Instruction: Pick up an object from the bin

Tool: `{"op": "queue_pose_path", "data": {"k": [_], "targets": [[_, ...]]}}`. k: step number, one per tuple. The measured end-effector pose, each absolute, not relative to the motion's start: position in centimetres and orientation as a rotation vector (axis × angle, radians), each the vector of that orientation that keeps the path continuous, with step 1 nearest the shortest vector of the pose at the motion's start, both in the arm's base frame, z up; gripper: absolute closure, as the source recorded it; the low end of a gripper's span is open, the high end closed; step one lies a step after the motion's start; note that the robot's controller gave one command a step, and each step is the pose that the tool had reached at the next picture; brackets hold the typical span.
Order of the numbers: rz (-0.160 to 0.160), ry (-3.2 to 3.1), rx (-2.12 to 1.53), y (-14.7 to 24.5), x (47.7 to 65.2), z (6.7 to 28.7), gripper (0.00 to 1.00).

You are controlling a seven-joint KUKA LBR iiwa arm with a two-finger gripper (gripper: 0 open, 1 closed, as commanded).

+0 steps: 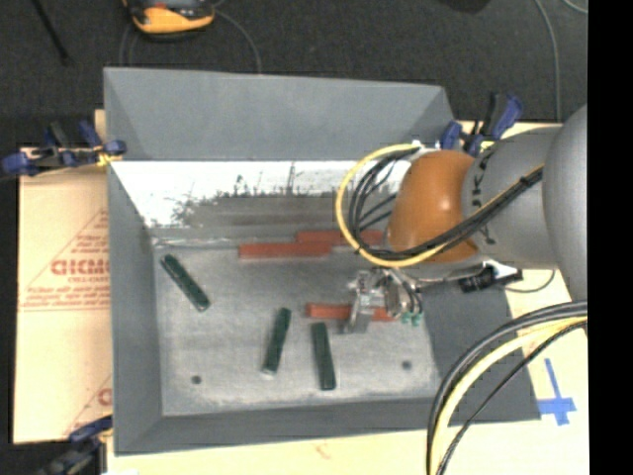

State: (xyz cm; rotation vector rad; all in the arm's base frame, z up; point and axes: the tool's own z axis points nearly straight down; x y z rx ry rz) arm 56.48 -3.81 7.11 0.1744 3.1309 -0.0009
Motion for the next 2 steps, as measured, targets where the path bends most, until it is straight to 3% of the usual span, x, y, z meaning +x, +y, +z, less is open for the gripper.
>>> {"op": "queue_pose_path", "data": {"k": [1, 2], "targets": [[-0.003, 3.138, 0.083, -4.8, 60.9, 16.1, 0.00], [-0.004, 3.130, 0.018, -5.4, 64.0, 22.5, 0.00]]}}
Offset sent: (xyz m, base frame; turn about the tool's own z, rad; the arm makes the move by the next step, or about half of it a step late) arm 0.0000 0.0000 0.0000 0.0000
